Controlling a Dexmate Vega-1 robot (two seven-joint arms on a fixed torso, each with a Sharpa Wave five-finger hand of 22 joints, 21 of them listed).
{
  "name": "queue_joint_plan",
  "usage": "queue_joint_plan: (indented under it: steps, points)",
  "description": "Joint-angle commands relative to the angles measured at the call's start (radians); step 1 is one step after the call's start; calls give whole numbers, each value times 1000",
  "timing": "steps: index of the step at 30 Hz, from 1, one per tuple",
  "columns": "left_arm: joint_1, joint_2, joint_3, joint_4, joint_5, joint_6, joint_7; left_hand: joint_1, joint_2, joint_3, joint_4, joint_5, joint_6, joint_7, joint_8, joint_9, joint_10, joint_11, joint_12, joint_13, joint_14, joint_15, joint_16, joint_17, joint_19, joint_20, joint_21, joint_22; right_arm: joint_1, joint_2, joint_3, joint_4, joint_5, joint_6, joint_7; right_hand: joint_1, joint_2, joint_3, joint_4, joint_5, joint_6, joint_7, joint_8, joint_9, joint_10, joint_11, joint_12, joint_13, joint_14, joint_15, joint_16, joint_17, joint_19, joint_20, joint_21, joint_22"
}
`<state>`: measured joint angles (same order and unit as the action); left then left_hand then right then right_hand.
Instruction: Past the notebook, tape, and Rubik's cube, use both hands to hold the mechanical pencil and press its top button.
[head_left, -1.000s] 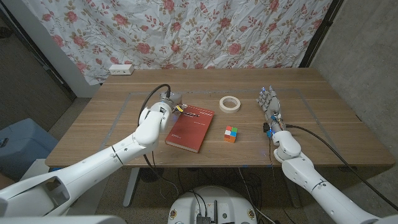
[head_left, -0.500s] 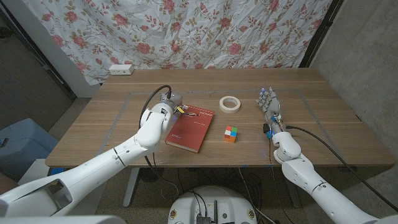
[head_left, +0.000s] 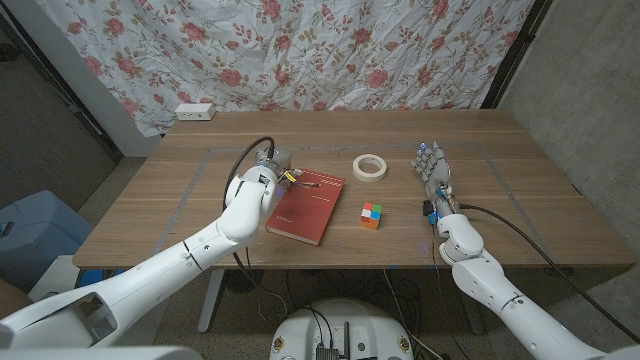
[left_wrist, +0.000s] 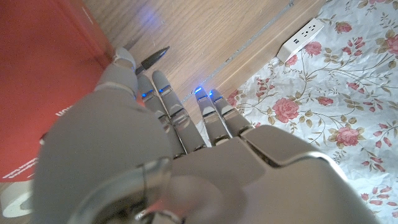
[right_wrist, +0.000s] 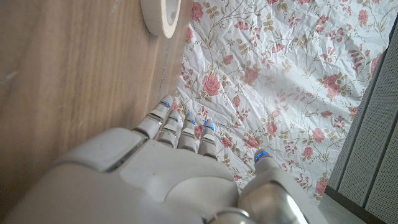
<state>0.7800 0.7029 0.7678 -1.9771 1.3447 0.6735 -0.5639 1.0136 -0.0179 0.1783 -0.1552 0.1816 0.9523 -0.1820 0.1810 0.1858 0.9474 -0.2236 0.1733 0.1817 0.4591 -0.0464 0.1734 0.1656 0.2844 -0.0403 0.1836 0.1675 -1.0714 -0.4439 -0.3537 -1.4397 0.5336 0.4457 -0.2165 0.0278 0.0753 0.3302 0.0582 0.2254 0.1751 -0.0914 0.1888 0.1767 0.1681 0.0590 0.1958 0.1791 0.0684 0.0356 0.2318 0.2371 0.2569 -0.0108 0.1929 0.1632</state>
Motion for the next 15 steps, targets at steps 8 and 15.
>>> queue_joint_plan:
  steps: [8, 15]
  points:
    - [27, -4, -44, -50, 55, -18, -96, -44, -41, -25, 12, -5, -89, -5, -1, 1, -112, 0, -2, -2, -50, -154, -1, 1, -58, -16, -5, 1, -9, -2, 6, 7, 15, 17, 21, -1, 22, 1, 4, -1, 4, 0, 0, 1, 5, 4, -2, 3, 1, 11, -3, 1, 5, 8, -5, 3]
    - [48, 11, -94, -85, 4, -24, -134, -92, -43, -34, 22, -5, -169, 6, -5, 0, -213, 2, -6, -5, -100, -148, -2, 0, -122, -22, -9, -1, -6, -13, 12, 2, 41, 1, 43, -8, 8, -8, 6, -3, -12, 2, -6, 1, -6, 4, -6, 4, -14, 12, -10, 2, -2, 9, -8, 3]
